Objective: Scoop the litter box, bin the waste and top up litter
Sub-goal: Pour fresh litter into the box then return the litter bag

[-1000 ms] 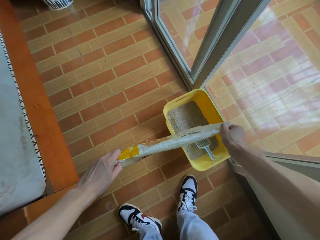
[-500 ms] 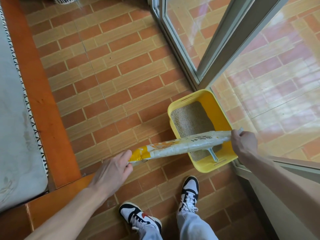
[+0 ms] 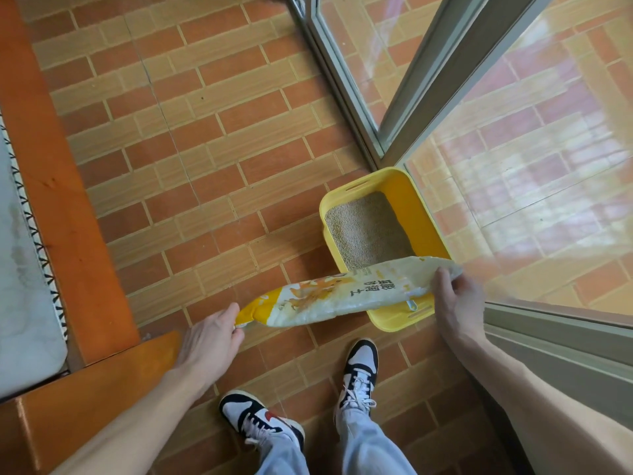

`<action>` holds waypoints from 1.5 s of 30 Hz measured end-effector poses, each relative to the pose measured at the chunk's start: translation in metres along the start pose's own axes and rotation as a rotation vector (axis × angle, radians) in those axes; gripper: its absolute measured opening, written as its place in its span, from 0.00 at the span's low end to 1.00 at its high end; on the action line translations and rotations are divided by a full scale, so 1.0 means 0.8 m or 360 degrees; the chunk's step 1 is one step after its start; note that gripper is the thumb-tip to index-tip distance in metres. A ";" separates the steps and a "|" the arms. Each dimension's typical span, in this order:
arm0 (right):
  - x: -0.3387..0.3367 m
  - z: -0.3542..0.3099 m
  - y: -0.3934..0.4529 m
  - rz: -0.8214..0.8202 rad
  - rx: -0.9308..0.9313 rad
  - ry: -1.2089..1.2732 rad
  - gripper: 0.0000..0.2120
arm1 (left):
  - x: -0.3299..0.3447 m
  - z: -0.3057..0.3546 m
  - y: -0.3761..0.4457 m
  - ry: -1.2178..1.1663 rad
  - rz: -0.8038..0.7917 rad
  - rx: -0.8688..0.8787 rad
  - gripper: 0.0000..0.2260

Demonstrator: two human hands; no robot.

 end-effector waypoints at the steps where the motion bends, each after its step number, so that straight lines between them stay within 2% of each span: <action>1: 0.004 -0.003 -0.008 -0.0029 -0.0033 0.0030 0.21 | 0.010 0.001 0.006 0.0005 -0.0014 -0.0014 0.05; 4: 0.021 -0.021 -0.035 -0.0077 -0.0124 0.0123 0.22 | 0.045 0.012 0.020 0.0031 -0.0048 -0.0029 0.05; 9: 0.052 -0.036 -0.073 -0.0089 -0.0173 0.0223 0.17 | 0.100 0.027 0.033 -0.0062 -0.0026 -0.0100 0.04; 11: 0.065 -0.035 -0.083 -0.0121 -0.0160 0.0221 0.19 | 0.116 0.025 0.034 -0.0076 -0.0038 -0.0139 0.02; 13: 0.075 -0.032 -0.092 -0.0156 -0.0162 0.0185 0.22 | 0.130 0.015 0.034 -0.0049 -0.0105 -0.0197 0.05; 16: 0.072 -0.045 -0.107 -0.0198 -0.0216 0.0191 0.17 | 0.137 -0.003 0.029 -0.0039 -0.0186 -0.0219 0.08; 20: 0.071 -0.052 -0.123 -0.0261 -0.0258 0.0134 0.22 | 0.125 -0.003 0.016 -0.0035 -0.0207 0.0002 0.09; 23: 0.079 -0.053 -0.134 -0.0305 -0.0259 0.0047 0.25 | 0.104 0.031 0.008 -0.0238 -0.0218 0.0168 0.10; 27: 0.087 -0.067 -0.151 -0.0392 -0.0336 0.0000 0.23 | 0.073 0.097 -0.008 -0.0344 -0.0213 0.0479 0.31; 28: 0.090 -0.071 -0.156 -0.0413 -0.0352 -0.0027 0.24 | 0.067 0.114 -0.012 -0.0344 -0.0182 0.0576 0.33; 31: 0.103 -0.073 -0.169 -0.0456 -0.0359 -0.0146 0.24 | 0.050 0.150 -0.022 -0.0315 0.0111 0.0811 0.27; 35: 0.111 -0.074 -0.179 -0.0479 -0.0437 -0.0296 0.20 | 0.039 0.159 -0.024 -0.0413 0.0384 0.0743 0.18; 40: 0.116 -0.080 -0.192 -0.0571 -0.0548 -0.0194 0.15 | 0.036 0.145 -0.034 -0.0465 0.0424 0.0703 0.11; 45: 0.121 -0.110 -0.212 -0.0898 -0.0736 -0.0343 0.15 | 0.042 0.103 -0.051 -0.0677 0.0394 0.0631 0.09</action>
Point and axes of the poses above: each hand's wrist, its own y-axis towards the middle knuckle, its own x-axis out of the palm, z = x × y, the point moved 4 cm from there along y, towards the middle knuckle, and after that the axes turned 5 degrees about -z, right-handed, at the moved point
